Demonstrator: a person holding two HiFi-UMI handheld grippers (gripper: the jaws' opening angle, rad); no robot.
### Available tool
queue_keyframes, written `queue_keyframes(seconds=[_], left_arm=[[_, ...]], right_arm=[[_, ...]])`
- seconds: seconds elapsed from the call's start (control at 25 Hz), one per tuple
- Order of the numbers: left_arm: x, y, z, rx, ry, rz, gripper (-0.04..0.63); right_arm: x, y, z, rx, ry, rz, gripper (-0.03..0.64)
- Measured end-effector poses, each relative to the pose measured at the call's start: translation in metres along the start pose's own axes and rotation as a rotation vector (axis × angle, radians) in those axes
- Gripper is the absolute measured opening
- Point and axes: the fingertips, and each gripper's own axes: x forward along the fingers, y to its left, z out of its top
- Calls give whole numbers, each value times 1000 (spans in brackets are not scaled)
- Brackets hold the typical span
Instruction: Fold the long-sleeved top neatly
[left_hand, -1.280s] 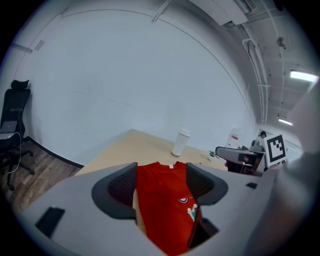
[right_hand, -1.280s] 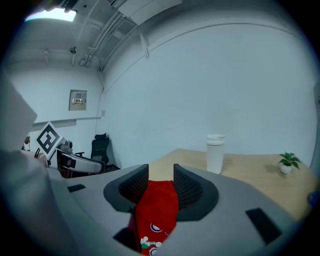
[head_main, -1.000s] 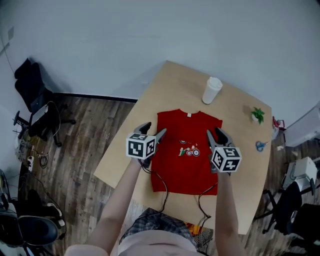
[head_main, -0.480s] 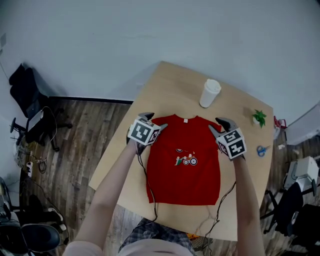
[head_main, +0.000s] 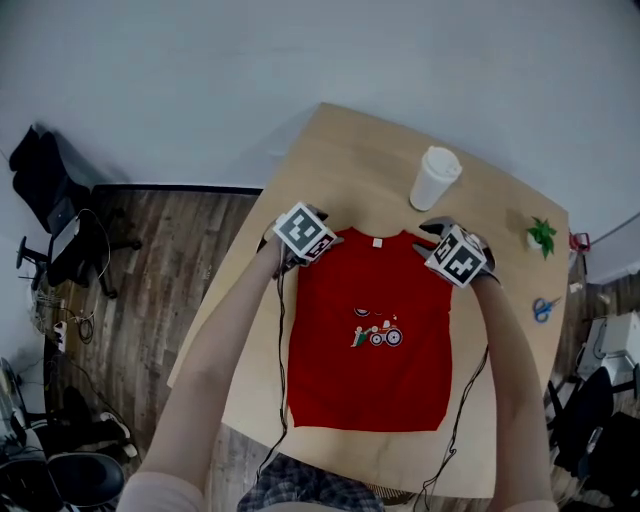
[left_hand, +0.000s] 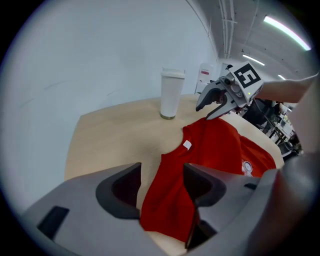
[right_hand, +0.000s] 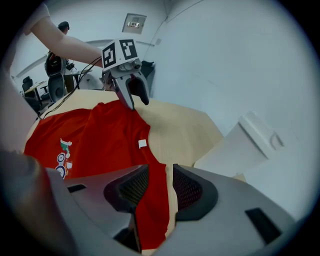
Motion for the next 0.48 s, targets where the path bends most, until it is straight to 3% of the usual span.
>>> queue_keyframes(seconds=[0.48], left_arm=[[52,-12,-25,116,193,-158,214]], right_arm=[[57,1,-26,24,109,117,176]])
